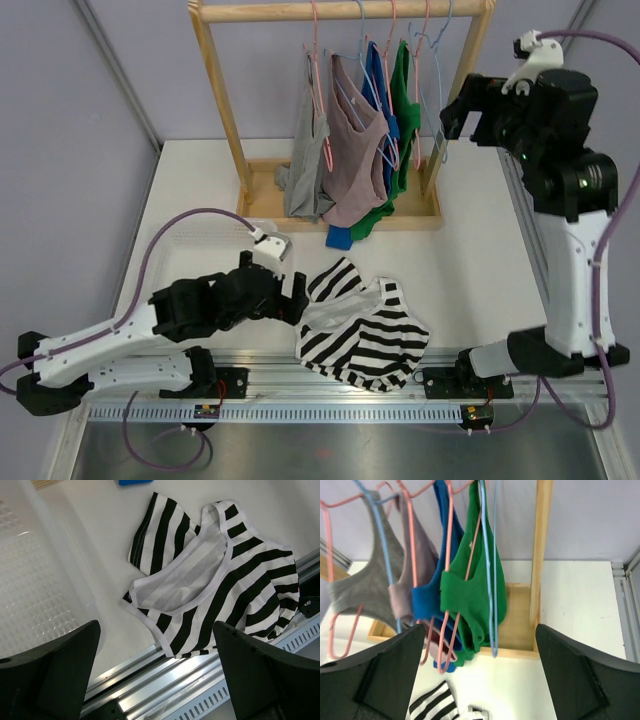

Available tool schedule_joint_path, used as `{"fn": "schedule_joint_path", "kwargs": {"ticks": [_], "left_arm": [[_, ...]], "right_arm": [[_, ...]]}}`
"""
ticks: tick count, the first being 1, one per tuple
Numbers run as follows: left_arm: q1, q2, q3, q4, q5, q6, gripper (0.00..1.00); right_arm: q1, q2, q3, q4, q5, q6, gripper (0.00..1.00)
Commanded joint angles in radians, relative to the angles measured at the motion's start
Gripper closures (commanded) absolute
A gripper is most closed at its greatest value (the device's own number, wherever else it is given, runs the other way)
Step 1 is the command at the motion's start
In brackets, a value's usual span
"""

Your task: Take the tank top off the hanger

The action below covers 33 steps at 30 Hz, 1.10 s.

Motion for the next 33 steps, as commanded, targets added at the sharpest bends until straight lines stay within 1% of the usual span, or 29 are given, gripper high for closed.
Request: {"fn": "schedule_joint_path", "kwargs": {"ticks": [1,2,3,4,6,7,9,10,11,12,13,15,16,19,20,24,25,26,27,29,30,31,32,33], "left_arm": [[-0.047,0.074,0.008,0.185,0.009,0.001,0.01],[-0.077,0.098,0.008,0.202,0.001,-0.002,0.01],[-0.094,0.156,0.013,0.219,-0.006,-0.008,0.01],[-0.113,0.187,0.02,0.242,-0.025,-0.011,0.01],[-0.168,0.256,0.039,0.262,-0.042,-0.013,0.01],[-0.183,0.319,0.055,0.285,-0.045,-0.013,0.01],[-0.217,0.388,0.069,0.318,-0.029,-0.01,0.01],[-0.225,0.458,0.085,0.329,-0.025,-0.01,0.01],[-0.238,0.492,0.092,0.337,-0.022,-0.01,0.01],[-0.243,0.525,0.098,0.361,-0.003,-0.013,0.01],[-0.248,0.592,0.108,0.374,0.003,-0.011,0.01],[-0.258,0.66,0.115,0.415,0.009,-0.013,0.01],[-0.258,0.719,0.12,0.429,0.012,-0.013,0.01],[-0.258,0.807,0.134,0.469,0.011,-0.025,0.01],[-0.258,0.857,0.138,0.48,0.014,-0.025,0.01],[-0.258,0.965,0.163,0.51,0.026,-0.037,0.01],[-0.258,0.98,0.166,0.515,0.03,-0.039,0.03],[-0.258,0.996,0.169,0.515,0.038,-0.044,0.17],[-0.258,1.013,0.169,0.516,0.047,-0.048,0.26],[-0.258,1.011,0.157,0.523,0.052,-0.059,0.53],[-0.258,0.993,0.148,0.542,0.064,-0.059,0.61],[-0.257,0.981,0.123,0.556,0.073,-0.056,0.73],[-0.255,0.968,0.119,0.562,0.075,-0.057,0.99],[-0.257,0.955,0.12,0.531,0.051,-0.062,1.0]], "right_arm": [[-0.003,-0.233,-0.213,0.054,0.003,0.043,0.01],[-0.003,-0.279,-0.274,0.092,-0.008,0.051,0.01],[-0.003,-0.327,-0.332,0.109,-0.043,0.067,0.01],[-0.005,-0.417,-0.444,0.124,-0.061,0.077,0.01],[-0.003,-0.5,-0.539,0.15,-0.087,0.106,0.0],[-0.003,-0.58,-0.62,0.15,-0.089,0.115,0.01],[-0.003,-0.655,-0.693,0.149,-0.1,0.143,0.0],[-0.003,-0.724,-0.754,0.149,-0.113,0.147,0.01],[-0.005,-0.754,-0.78,0.143,-0.127,0.153,0.0],[-0.003,-0.783,-0.805,0.144,-0.167,0.166,0.0],[-0.003,-0.832,-0.851,0.146,-0.196,0.169,0.01],[-0.003,-0.869,-0.882,0.147,-0.268,0.178,0.01],[-0.005,-0.898,-0.905,0.147,-0.29,0.178,0.01],[-0.003,-0.936,-0.937,0.15,-0.345,0.192,0.0],[-0.003,-0.944,-0.945,0.163,-0.371,0.195,0.01],[-0.005,-0.964,-0.954,0.153,-0.423,0.212,0.0],[-0.003,-0.972,-0.959,0.149,-0.427,0.213,0.0],[-0.003,-0.981,-0.962,0.15,-0.425,0.219,0.0],[-0.003,-0.989,-0.966,0.15,-0.425,0.219,0.0],[-0.005,-1.015,-0.969,0.147,-0.422,0.216,0.0],[-0.005,-1.022,-0.969,0.144,-0.42,0.215,0.01],[-0.003,-1.034,-0.969,0.141,-0.419,0.213,0.0],[-0.003,-1.039,-0.969,0.143,-0.413,0.21,0.01],[-0.003,-1.044,-0.971,0.144,-0.41,0.21,0.0]]}}
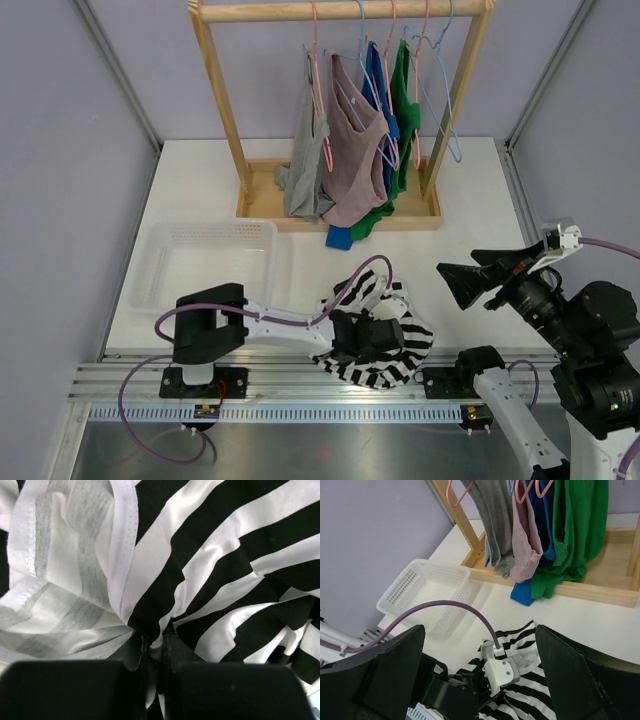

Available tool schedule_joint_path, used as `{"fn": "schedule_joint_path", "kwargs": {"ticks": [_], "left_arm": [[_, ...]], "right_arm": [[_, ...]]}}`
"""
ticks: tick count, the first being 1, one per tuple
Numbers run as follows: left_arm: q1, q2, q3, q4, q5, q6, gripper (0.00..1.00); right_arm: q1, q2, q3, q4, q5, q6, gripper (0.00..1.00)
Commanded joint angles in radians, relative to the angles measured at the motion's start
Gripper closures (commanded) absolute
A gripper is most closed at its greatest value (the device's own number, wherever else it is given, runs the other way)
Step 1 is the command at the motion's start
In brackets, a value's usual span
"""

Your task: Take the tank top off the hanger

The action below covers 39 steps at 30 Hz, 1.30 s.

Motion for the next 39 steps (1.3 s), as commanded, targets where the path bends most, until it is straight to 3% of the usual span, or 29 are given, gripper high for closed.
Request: {"fn": "schedule_joint_path", "kwargs": {"ticks": [1,12,19,24,29,34,39], "left_arm": [[-0.001,-0.065,-0.004,0.013,-0.006,-0.03,1.0],[0.001,-0.542,0.104,-0.501,-0.481,-0.194,1.0],[0.088,-0.714,0.286,-0.793,-0.621,-0.203,1.0],[0.273,-0.836,0.282,-0.808,-0.587,-0.099,1.0],[0.565,-0.956,0.167,-0.726,-0.503,0.023,1.0],[0.836,-0.984,0.056,-0.637,-0.336,0.102,0.99],[1.036,-0.921,-0.016,-0.567,-0.185,0.123,0.99]], "right_arm": [[-0.005,-0.024,0.002,0.031,-0.018,0.006,0.01],[-0.003,-0.025,0.019,0.017,0.001,-0.02,0.01],[-0.005,-0.008,0.043,0.028,-0.004,-0.017,0.0],[-0.003,0.013,0.074,0.04,-0.019,-0.01,0.01],[-0.005,0.041,0.105,0.06,-0.003,-0.022,0.0],[-0.003,0.113,0.183,0.022,0.144,-0.014,0.01],[-0.003,0.166,0.211,0.032,0.151,0.004,0.01]]}}
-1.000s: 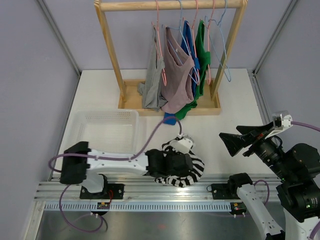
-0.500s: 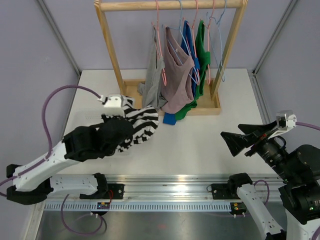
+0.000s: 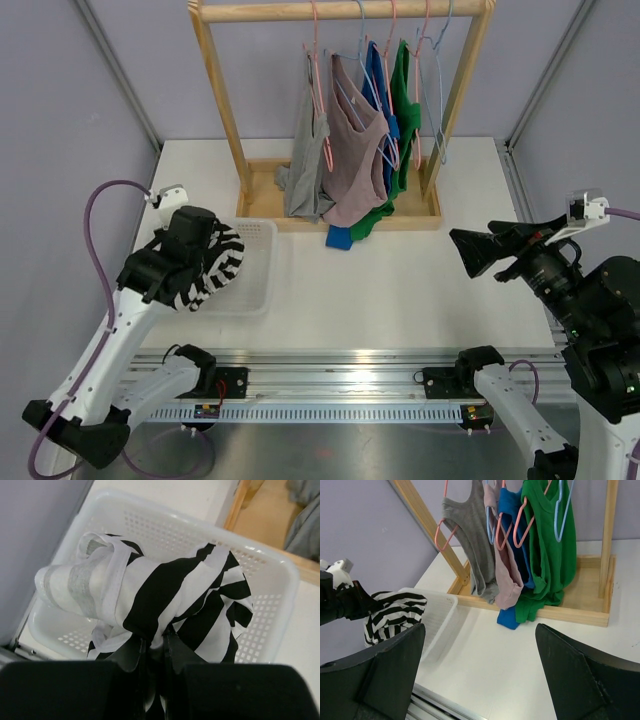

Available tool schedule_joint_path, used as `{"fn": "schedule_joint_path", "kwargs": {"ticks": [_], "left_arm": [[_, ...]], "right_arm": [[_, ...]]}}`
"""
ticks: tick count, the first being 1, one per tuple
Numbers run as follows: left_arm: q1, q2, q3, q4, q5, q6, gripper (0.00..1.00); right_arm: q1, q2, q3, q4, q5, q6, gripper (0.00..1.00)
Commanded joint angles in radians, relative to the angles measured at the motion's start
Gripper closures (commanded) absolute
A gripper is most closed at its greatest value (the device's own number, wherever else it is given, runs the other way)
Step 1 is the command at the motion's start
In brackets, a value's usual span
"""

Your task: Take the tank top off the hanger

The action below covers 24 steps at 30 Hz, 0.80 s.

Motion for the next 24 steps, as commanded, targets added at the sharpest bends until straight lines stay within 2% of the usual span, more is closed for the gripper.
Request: {"fn": "schedule_joint_path", "kwargs": {"ticks": [1,2,3,4,5,7,12,15,16,18,19,23,24], "left_arm": [[0.119,0.043,-0.029,0.123,0.149,0.054,0.95],[0.14,0.052,-0.037,0.141,0.181,0.055,0.86],[0.17,0.068,-0.048,0.148,0.19,0.055,0.72],[0.18,0.072,-0.051,0.151,0.199,0.057,0.54],[0.186,0.075,-0.051,0.154,0.216,0.057,0.16],[0.192,0.068,-0.054,0.155,0.23,0.058,0.01],[0.191,-0.044,-0.068,0.175,0.32,0.089,0.01],[0.191,-0.18,-0.135,0.266,0.509,0.185,0.01],[0.191,-0.243,-0.181,0.302,0.565,0.204,0.01],[0.189,-0.311,-0.23,0.336,0.589,0.215,0.01],[0.191,-0.337,-0.252,0.352,0.592,0.21,0.01],[0.189,-0.415,-0.257,0.358,0.552,0.192,0.01],[0.191,-0.419,-0.257,0.35,0.549,0.187,0.01]], "right_arm": [[-0.003,0.039,0.021,0.03,0.032,0.021,0.0],[-0.003,0.047,0.021,0.036,0.031,0.027,0.01],[-0.003,0.065,0.027,0.044,0.025,0.027,0.0],[-0.003,0.08,0.035,0.046,0.012,0.024,0.01],[-0.003,0.114,0.059,0.046,0.009,0.021,0.01],[-0.003,0.154,0.093,0.038,0.011,0.013,0.01],[-0.003,0.269,0.205,0.087,-0.037,0.047,0.0],[-0.005,0.358,0.291,0.084,-0.101,0.064,0.02],[-0.003,0.408,0.338,0.079,-0.112,0.068,0.07],[-0.003,0.458,0.38,0.072,-0.112,0.065,0.12],[-0.003,0.484,0.402,0.07,-0.103,0.062,0.19],[-0.003,0.652,0.571,0.017,-0.058,0.013,0.38],[-0.002,0.678,0.599,0.0,-0.051,-0.007,0.39]]}}
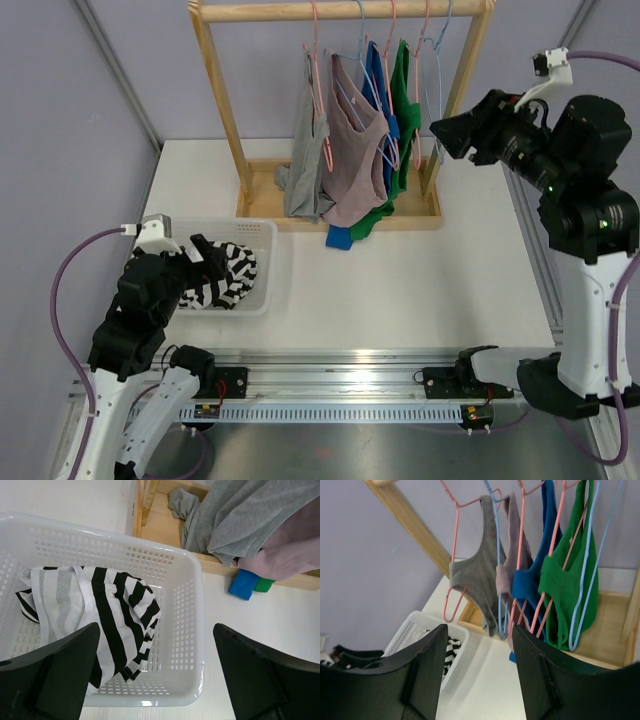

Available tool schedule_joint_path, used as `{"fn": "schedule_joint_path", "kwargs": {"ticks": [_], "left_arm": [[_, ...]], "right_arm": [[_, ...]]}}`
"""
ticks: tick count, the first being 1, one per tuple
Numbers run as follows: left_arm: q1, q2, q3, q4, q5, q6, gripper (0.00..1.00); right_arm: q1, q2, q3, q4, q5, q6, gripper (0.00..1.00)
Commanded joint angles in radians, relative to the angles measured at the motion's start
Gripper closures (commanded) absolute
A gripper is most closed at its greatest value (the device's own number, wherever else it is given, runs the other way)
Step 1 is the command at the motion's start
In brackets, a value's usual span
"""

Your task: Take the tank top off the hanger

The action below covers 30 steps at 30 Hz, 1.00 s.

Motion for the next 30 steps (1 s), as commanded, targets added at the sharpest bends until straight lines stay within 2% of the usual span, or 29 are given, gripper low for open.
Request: {"fn": "schedule_joint_path", "kwargs": {"ticks": [1,6,11,17,20,26,29,30], "left_arm": [[0.002,-0.023,-0.009,0.075,0.039,0.015,0.01],[0.002,0.006,-0.011,0.066,0.054,0.015,0.01],[0.002,0.02,-0.011,0.066,0.077,0.02,0.01],[-0.057,0.034,-0.015,0.066,0.087,0.02,0.01],[-0.093,0.039,-0.014,0.06,0.067,0.015,0.01],[-0.137,0.045,-0.015,0.063,0.071,0.014,0.01],[-0.146,0.056,-0.014,0.059,0.07,0.014,0.01],[-0.149,0.056,-0.014,0.059,0.071,0.015,0.01]], "right_arm": [[-0.002,0.111,0.117,-0.034,0.034,-0.057,0.39],[0.018,0.305,0.324,-0.109,0.107,-0.103,0.46],[0.063,0.466,0.48,-0.148,0.258,-0.17,0.49],[0.072,0.617,0.6,-0.151,0.324,-0.21,0.54],[0.078,0.671,0.645,-0.141,0.371,-0.225,0.61],[0.084,0.741,0.694,-0.123,0.399,-0.247,0.65],[0.086,0.767,0.695,-0.12,0.417,-0.258,0.72],[0.084,0.77,0.697,-0.115,0.42,-0.261,0.78]]}}
